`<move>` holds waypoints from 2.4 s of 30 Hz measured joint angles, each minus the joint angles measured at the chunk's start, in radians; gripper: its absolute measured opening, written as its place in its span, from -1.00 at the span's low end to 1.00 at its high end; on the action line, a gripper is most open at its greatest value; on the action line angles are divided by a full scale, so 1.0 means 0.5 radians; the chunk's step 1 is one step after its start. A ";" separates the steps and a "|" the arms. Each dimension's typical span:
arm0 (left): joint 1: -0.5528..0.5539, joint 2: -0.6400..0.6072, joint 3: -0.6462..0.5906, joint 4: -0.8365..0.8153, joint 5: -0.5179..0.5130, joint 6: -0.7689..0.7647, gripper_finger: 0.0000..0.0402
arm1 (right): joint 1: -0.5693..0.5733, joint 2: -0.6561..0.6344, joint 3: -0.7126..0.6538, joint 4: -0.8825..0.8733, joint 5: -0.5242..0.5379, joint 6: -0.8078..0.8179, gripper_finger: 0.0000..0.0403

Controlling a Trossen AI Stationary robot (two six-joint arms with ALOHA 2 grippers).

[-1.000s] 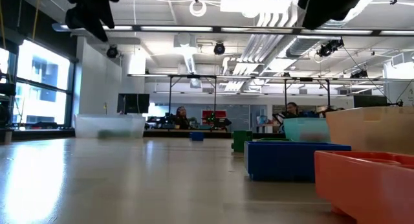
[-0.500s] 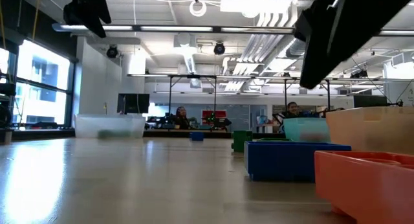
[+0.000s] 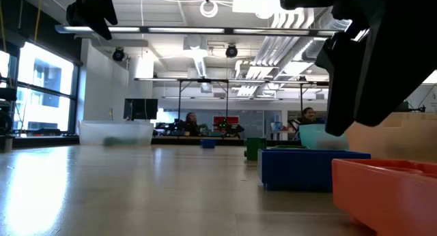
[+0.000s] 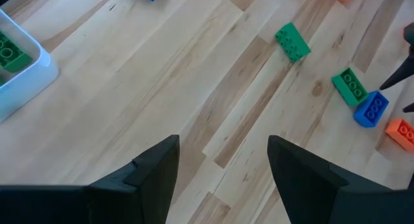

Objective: Sort & place blocks by color
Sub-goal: Put the right blue game piece into the orange bin

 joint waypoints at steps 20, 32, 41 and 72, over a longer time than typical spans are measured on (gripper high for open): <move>0.001 0.001 0.000 0.002 -0.053 0.002 0.11 | -0.083 0.133 0.000 0.050 -0.088 0.015 0.23; 0.001 0.001 -0.001 0.002 -0.053 0.039 0.11 | -0.107 0.194 0.005 0.059 -0.159 0.065 0.00; 0.001 0.001 -0.001 0.002 -0.052 0.039 0.11 | -0.105 0.187 0.041 0.008 -0.240 0.089 -0.44; 0.001 0.001 -0.001 0.013 -0.050 0.067 0.11 | 0.078 0.160 0.493 -1.443 0.101 0.489 -0.44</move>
